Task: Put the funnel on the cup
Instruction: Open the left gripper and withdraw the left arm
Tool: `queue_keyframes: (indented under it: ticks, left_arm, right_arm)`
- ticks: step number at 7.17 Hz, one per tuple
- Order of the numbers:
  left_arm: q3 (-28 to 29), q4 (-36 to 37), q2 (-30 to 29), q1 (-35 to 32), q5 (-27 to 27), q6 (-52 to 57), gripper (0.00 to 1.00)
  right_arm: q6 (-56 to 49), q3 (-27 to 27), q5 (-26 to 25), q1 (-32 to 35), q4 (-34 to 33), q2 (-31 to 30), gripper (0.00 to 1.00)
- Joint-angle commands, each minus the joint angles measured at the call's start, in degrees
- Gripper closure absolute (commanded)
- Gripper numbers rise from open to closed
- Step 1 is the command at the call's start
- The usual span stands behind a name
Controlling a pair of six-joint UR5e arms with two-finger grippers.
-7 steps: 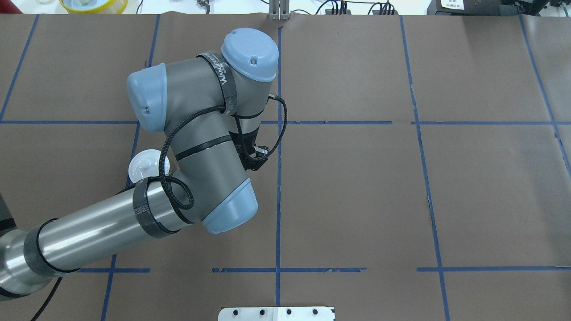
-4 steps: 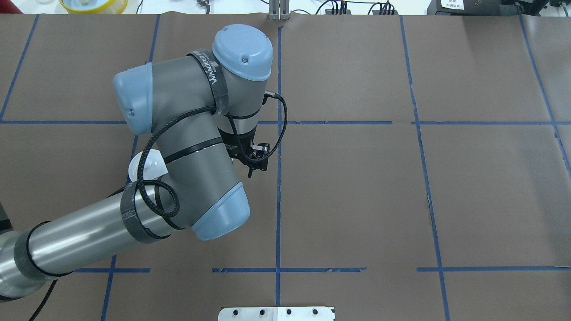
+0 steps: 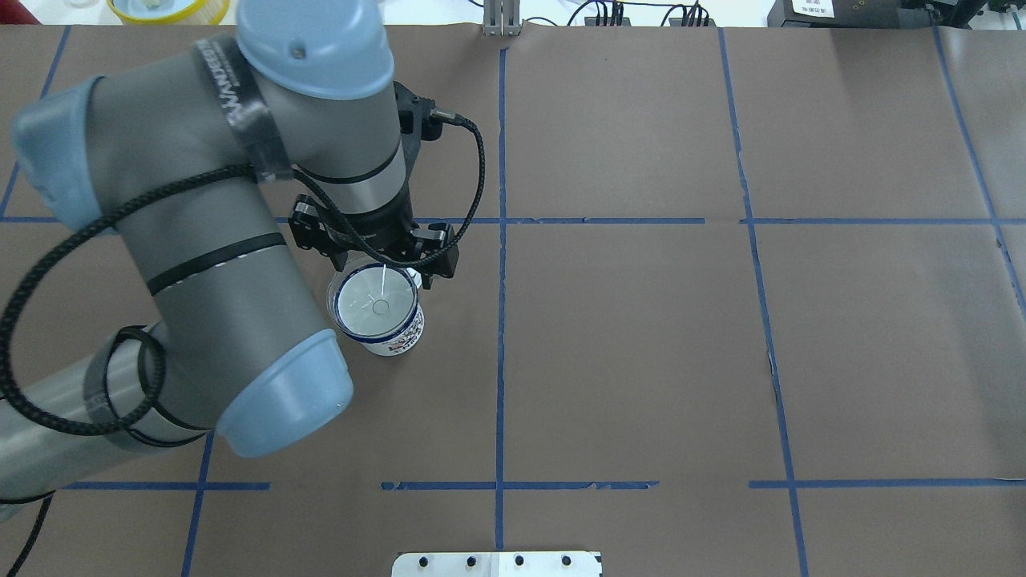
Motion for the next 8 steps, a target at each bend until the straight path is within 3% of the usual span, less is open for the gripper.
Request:
queue_keyframes:
  ticks: [1, 2, 3, 7, 8]
  left_arm:
    - [-2.0, -9.3, 6.6, -8.5, 0.0, 0.2, 0.00]
    - [-2.0, -15.3, 11.3, -13.9, -0.2, 2.4, 0.00]
    - [-1.6, -18.3, 15.5, -18.4, -1.0, 11.3, 0.00]
    - [6.5, -18.8, 27.4, -37.1, -10.2, 42.2, 0.00]
    - [9.7, -18.9, 29.4, -40.9, -10.3, 47.9, 0.00]
  right_arm:
    - [0.0, 0.0, 0.0, 0.0, 0.0, 0.0, 0.00]
    - [0.0, -0.1, 0.0, 0.0, 0.0, 0.0, 0.00]
    - [0.0, 0.0, 0.0, 0.0, 0.0, 0.0, 0.00]
    - [0.0, 0.0, 0.0, 0.0, 0.0, 0.0, 0.00]
    - [0.0, 0.0, 0.0, 0.0, 0.0, 0.0, 0.00]
